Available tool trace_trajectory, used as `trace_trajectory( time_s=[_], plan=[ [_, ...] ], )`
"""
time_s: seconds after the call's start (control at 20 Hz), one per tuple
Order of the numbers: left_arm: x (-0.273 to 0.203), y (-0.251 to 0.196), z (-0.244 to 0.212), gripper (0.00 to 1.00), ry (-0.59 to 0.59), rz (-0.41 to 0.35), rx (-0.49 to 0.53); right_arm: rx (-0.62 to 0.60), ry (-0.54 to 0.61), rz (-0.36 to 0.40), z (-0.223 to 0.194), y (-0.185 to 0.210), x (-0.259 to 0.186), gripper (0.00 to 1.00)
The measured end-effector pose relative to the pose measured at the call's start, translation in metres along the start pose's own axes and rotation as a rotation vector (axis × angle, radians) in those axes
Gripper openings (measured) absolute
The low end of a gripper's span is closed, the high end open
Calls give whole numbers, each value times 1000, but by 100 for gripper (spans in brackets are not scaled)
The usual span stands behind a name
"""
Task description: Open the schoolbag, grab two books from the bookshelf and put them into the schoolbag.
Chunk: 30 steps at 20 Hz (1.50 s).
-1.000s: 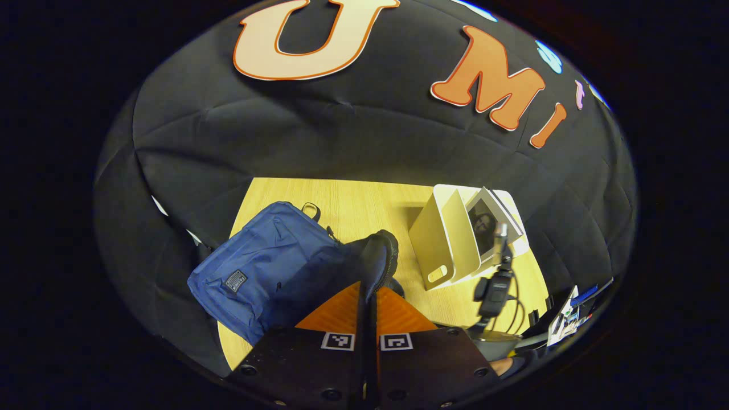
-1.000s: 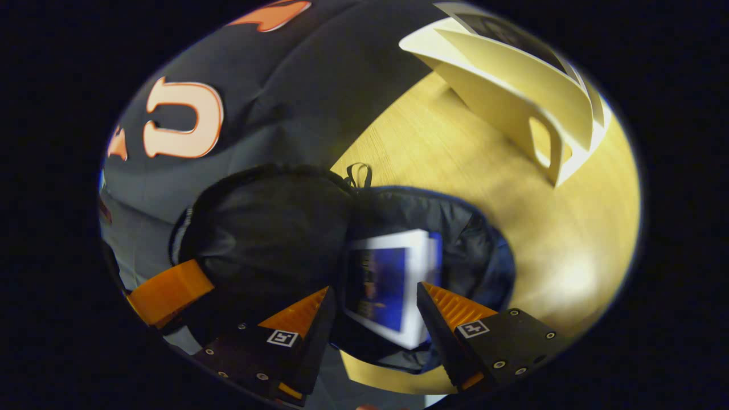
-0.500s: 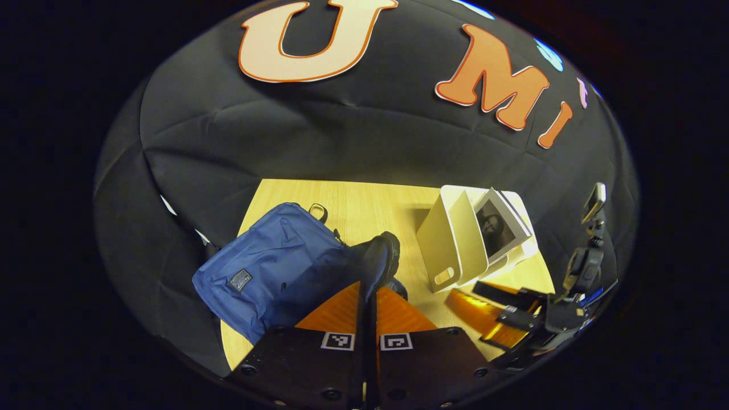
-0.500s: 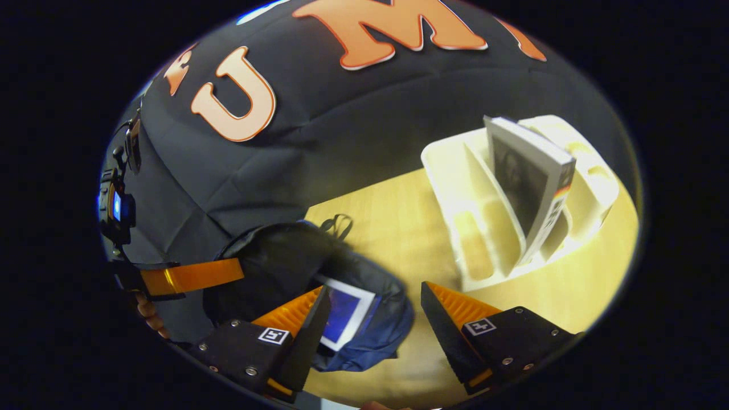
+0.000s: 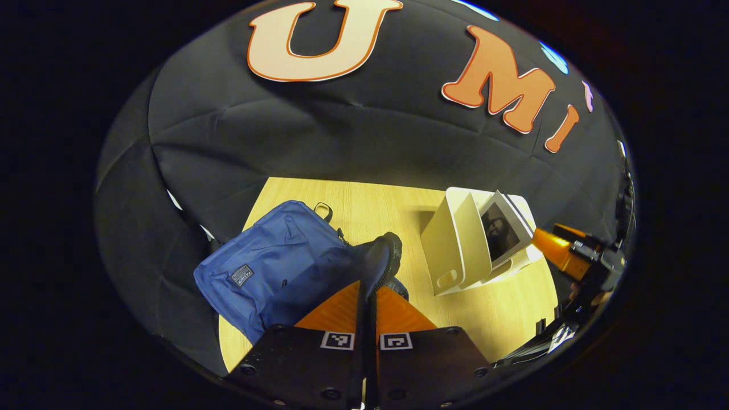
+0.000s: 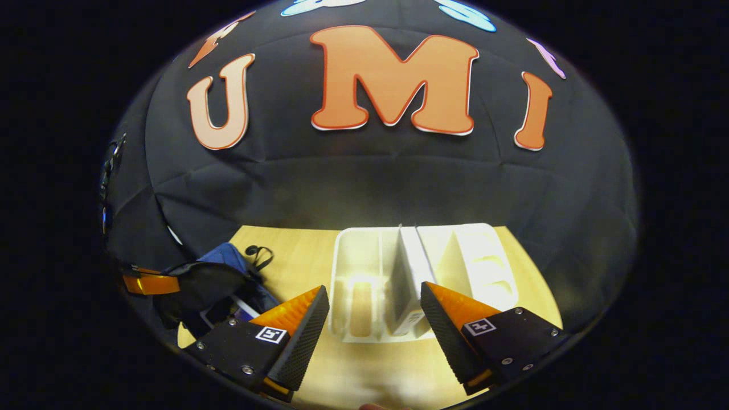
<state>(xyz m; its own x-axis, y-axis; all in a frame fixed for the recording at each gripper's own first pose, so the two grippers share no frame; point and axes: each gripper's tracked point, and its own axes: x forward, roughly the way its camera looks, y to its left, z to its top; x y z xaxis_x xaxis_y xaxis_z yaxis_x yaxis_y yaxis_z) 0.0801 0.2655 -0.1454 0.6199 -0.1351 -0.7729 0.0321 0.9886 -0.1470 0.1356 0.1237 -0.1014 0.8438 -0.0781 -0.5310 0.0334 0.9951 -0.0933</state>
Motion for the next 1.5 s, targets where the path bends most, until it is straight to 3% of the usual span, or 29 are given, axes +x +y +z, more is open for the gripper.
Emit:
trace_trajectory(
  time_s=[0.2,0.4,0.65,0.9,1.0,1.2,1.25,1.3,1.35,1.5],
  plan=[
    [-1,-1,1,2,2,12,11,-43,69,-49,12,-32,29,97],
    [0,-1,-1,2,5,13,6,-61,259,5,-10,-30,54,97],
    [1,-1,-2,2,9,9,-9,-148,358,-1,-23,-34,98,97],
    [1,1,-3,2,11,15,-13,-100,471,16,-40,-35,129,96],
    [1,2,-3,2,11,15,-16,-103,507,24,-39,-37,138,92],
    [2,3,-4,2,12,13,-26,-165,581,36,-48,-32,145,74],
    [1,3,-4,2,10,12,-29,-176,606,41,-54,-31,145,55],
    [2,3,-4,2,10,11,-32,-191,626,46,-60,-29,146,58],
    [-1,3,-6,2,9,11,-34,-202,647,69,-63,-25,142,49],
    [0,3,-5,2,6,9,-44,-228,710,77,-77,-21,140,47]
  ],
)
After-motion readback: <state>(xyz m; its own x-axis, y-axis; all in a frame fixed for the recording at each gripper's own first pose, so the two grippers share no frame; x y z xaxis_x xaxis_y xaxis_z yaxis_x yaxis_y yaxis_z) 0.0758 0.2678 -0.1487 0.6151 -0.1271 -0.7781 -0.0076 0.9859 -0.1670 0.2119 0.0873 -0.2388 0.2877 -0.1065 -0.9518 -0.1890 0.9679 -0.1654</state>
